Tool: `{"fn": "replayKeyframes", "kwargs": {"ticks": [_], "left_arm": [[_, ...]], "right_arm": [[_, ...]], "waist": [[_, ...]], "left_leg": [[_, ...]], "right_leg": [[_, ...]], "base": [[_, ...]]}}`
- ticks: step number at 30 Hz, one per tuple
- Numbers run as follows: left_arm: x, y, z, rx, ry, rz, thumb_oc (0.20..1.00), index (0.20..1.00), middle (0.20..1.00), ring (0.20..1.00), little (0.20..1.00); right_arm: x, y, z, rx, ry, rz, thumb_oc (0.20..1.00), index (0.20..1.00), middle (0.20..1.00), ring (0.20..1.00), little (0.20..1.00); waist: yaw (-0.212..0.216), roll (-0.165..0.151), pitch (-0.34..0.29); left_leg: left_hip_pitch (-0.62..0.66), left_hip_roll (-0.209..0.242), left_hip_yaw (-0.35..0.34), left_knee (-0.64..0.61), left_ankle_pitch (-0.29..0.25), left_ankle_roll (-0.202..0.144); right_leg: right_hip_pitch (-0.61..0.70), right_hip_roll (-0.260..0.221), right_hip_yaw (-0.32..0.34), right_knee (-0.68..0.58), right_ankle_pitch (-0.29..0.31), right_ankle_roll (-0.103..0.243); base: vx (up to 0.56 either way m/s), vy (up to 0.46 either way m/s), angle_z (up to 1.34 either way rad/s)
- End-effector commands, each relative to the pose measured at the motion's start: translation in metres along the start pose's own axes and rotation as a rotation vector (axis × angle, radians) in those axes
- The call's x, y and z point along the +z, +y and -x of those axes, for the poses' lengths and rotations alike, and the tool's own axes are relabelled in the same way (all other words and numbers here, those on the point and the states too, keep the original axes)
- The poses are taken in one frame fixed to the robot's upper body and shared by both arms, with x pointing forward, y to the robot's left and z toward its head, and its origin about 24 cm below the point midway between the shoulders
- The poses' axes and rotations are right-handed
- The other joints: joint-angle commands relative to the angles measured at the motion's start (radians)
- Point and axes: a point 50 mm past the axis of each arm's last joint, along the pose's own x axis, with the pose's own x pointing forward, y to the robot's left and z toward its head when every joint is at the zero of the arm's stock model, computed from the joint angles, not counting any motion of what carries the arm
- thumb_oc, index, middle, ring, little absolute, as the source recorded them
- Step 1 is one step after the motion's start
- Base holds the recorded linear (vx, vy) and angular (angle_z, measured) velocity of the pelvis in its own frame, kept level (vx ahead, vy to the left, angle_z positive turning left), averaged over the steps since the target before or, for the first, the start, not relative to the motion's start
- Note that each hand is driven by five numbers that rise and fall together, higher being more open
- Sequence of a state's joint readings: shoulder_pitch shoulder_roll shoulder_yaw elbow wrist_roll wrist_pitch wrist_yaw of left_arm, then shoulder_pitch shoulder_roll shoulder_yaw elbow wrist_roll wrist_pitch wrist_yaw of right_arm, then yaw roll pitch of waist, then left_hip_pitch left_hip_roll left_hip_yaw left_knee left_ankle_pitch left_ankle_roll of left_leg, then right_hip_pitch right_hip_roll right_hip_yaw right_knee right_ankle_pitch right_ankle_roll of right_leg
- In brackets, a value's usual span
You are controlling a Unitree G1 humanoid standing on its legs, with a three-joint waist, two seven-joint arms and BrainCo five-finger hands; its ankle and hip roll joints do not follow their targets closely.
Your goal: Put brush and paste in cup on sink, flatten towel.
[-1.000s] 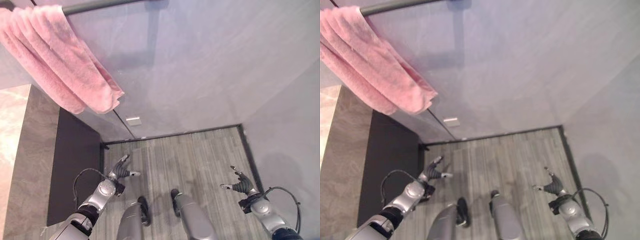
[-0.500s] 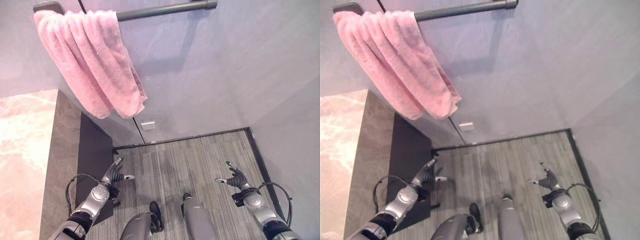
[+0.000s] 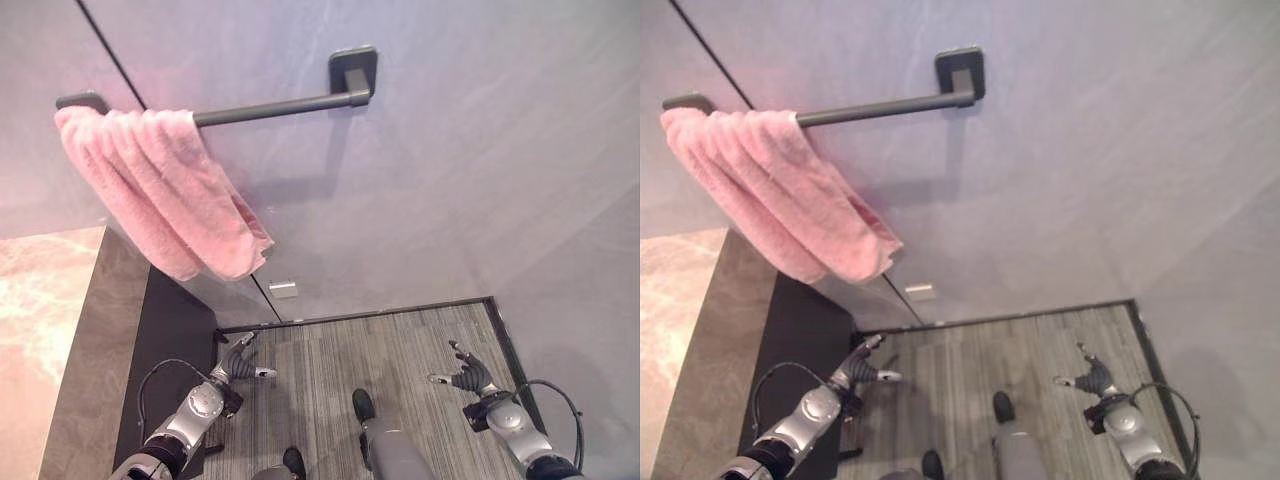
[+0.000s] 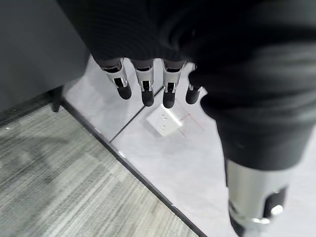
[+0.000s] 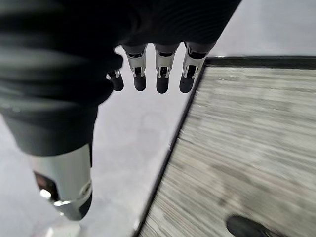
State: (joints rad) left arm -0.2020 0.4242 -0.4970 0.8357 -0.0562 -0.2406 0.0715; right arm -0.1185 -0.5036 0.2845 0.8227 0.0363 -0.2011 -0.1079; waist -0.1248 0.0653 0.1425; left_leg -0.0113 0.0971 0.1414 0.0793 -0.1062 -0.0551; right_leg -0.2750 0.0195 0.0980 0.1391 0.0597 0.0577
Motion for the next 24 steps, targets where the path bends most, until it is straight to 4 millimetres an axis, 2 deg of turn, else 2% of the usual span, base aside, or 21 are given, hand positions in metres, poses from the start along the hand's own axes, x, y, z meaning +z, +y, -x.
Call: {"fn": "replayKeyframes", "kwargs": {"ticks": [1,3,5,6,7,8,9,11,12,14,15,16,18,19,21,24], "left_arm": [[0.01,0.012,0.003,-0.028,-0.078,-0.09,1.0,1.0,1.0,1.0,1.0],[0.012,0.01,0.004,-0.06,-0.084,-0.097,1.0,1.0,1.0,1.0,1.0],[0.03,0.014,0.011,-0.153,-0.185,-0.174,1.0,1.0,1.0,1.0,1.0],[0.03,0.015,0.012,-0.153,-0.184,-0.174,1.0,1.0,1.0,1.0,1.0],[0.035,0.02,0.017,-0.182,-0.212,-0.185,1.0,1.0,1.0,1.0,1.0],[0.049,0.034,0.026,-0.208,-0.281,-0.205,1.0,1.0,1.0,1.0,1.0],[0.048,0.035,0.027,-0.207,-0.279,-0.205,1.0,1.0,1.0,1.0,1.0],[0.057,0.054,0.042,-0.224,-0.319,-0.207,1.0,1.0,1.0,1.0,1.0],[0.065,0.068,0.054,-0.246,-0.347,-0.165,1.0,1.0,1.0,1.0,1.0],[0.084,0.082,0.069,-0.267,-0.413,-0.182,1.0,1.0,1.0,1.0,1.0],[0.084,0.083,0.07,-0.266,-0.411,-0.182,1.0,1.0,1.0,1.0,1.0],[0.105,0.091,0.084,-0.3,-0.481,-0.222,1.0,1.0,1.0,1.0,1.0],[0.125,0.095,0.098,-0.335,-0.553,-0.24,1.0,1.0,1.0,1.0,1.0],[0.125,0.096,0.099,-0.334,-0.551,-0.239,1.0,1.0,1.0,1.0,1.0],[0.138,0.1,0.109,-0.355,-0.599,-0.223,1.0,1.0,1.0,1.0,1.0],[0.157,0.109,0.124,-0.382,-0.628,-0.308,1.0,1.0,1.0,1.0,1.0]], "right_arm": [[-0.002,-0.003,0.003,-0.03,-0.018,-0.082,1.0,1.0,1.0,1.0,1.0],[-0.003,-0.004,0.003,-0.027,-0.012,-0.076,1.0,1.0,1.0,1.0,1.0],[-0.004,-0.006,0.002,-0.011,-0.003,-0.042,1.0,1.0,1.0,1.0,1.0],[-0.004,-0.006,0.002,-0.01,-0.003,-0.043,1.0,1.0,1.0,1.0,1.0],[-0.005,-0.006,0.002,-0.001,0.004,-0.026,1.0,1.0,1.0,1.0,1.0],[-0.009,-0.007,0.002,0.009,0.029,-0.012,1.0,1.0,1.0,1.0,1.0],[-0.009,-0.006,0.002,0.011,0.028,-0.013,1.0,1.0,1.0,1.0,1.0],[-0.012,-0.005,0.003,0.028,0.038,0.002,1.0,1.0,1.0,1.0,1.0],[-0.015,-0.004,0.003,0.049,0.051,0.021,1.0,1.0,1.0,1.0,1.0],[-0.019,0.0,0.003,0.07,0.076,0.039,1.0,1.0,1.0,1.0,1.0],[-0.019,0.0,0.003,0.072,0.075,0.038,1.0,1.0,1.0,1.0,1.0],[-0.024,0.007,0.003,0.104,0.103,0.063,1.0,1.0,1.0,1.0,1.0],[-0.029,0.013,0.005,0.124,0.128,0.074,1.0,1.0,1.0,1.0,1.0],[-0.028,0.014,0.005,0.125,0.127,0.074,1.0,1.0,1.0,1.0,1.0],[-0.033,0.018,0.008,0.146,0.143,0.093,1.0,1.0,1.0,1.0,1.0],[-0.041,0.02,0.011,0.164,0.169,0.129,1.0,1.0,1.0,1.0,1.0]], "waist": [[0.007,-0.066,-0.035],[0.007,-0.063,-0.036],[0.011,-0.05,-0.042],[0.01,-0.052,-0.042],[0.012,-0.048,-0.042],[0.022,-0.04,-0.043],[0.02,-0.042,-0.043],[0.025,-0.04,-0.047],[0.037,-0.036,-0.052],[0.043,-0.032,-0.053],[0.042,-0.034,-0.053],[0.054,-0.031,-0.054],[0.062,-0.03,-0.054],[0.06,-0.031,-0.054],[0.068,-0.03,-0.058],[0.076,-0.029,-0.062]], "left_leg": [[0.005,-0.072,-0.025,0.035,0.055,0.002],[0.009,-0.07,-0.029,0.019,0.063,0.0],[0.021,-0.064,-0.035,-0.016,0.07,-0.003],[0.021,-0.064,-0.035,-0.017,0.071,-0.003],[0.024,-0.061,-0.036,-0.031,0.074,-0.004],[0.027,-0.059,-0.046,-0.051,0.083,-0.008],[0.027,-0.059,-0.047,-0.052,0.084,-0.008],[0.032,-0.057,-0.055,-0.075,0.092,-0.011],[0.034,-0.057,-0.064,-0.086,0.094,-0.013],[0.034,-0.059,-0.073,-0.096,0.096,-0.012],[0.035,-0.059,-0.073,-0.096,0.096,-0.012],[0.038,-0.061,-0.082,-0.11,0.097,-0.012],[0.04,-0.063,-0.092,-0.126,0.106,-0.014],[0.04,-0.063,-0.093,-0.128,0.106,-0.014],[0.04,-0.064,-0.105,-0.146,0.118,-0.018],[0.03,-0.066,-0.126,-0.164,0.127,-0.021]], "right_leg": [[0.059,-0.081,0.057,-0.076,0.029,0.105],[0.063,-0.082,0.053,-0.083,0.032,0.103],[0.066,-0.084,0.041,-0.087,0.031,0.102],[0.066,-0.084,0.041,-0.087,0.031,0.102],[0.068,-0.085,0.036,-0.087,0.03,0.101],[0.069,-0.09,0.026,-0.09,0.029,0.101],[0.07,-0.09,0.025,-0.091,0.029,0.101],[0.077,-0.099,0.014,-0.102,0.032,0.104],[0.08,-0.106,0.006,-0.108,0.034,0.106],[0.083,-0.111,-0.003,-0.107,0.035,0.109],[0.083,-0.112,-0.003,-0.108,0.035,0.109],[0.087,-0.119,-0.012,-0.109,0.035,0.111],[0.09,-0.125,-0.023,-0.113,0.039,0.113],[0.09,-0.125,-0.024,-0.114,0.039,0.113],[0.094,-0.136,-0.037,-0.123,0.045,0.117],[0.099,-0.152,-0.059,-0.137,0.057,0.124]], "base": [[0.05,-0.088,0.26],[0.03,-0.043,0.19],[0.03,-0.016,0.11],[0.01,-0.009,0.06],[0.01,-0.012,0.05],[0.01,-0.012,0.05],[0.01,-0.013,0.06],[0.01,-0.015,0.13],[0.01,-0.02,0.26],[0.01,-0.01,0.2],[0.0,0.009,0.08],[0.0,0.015,0.17],[0.0,0.017,0.29],[0.0,0.012,0.24],[0.0,0.003,0.21],[0.0,0.007,0.22]]}}
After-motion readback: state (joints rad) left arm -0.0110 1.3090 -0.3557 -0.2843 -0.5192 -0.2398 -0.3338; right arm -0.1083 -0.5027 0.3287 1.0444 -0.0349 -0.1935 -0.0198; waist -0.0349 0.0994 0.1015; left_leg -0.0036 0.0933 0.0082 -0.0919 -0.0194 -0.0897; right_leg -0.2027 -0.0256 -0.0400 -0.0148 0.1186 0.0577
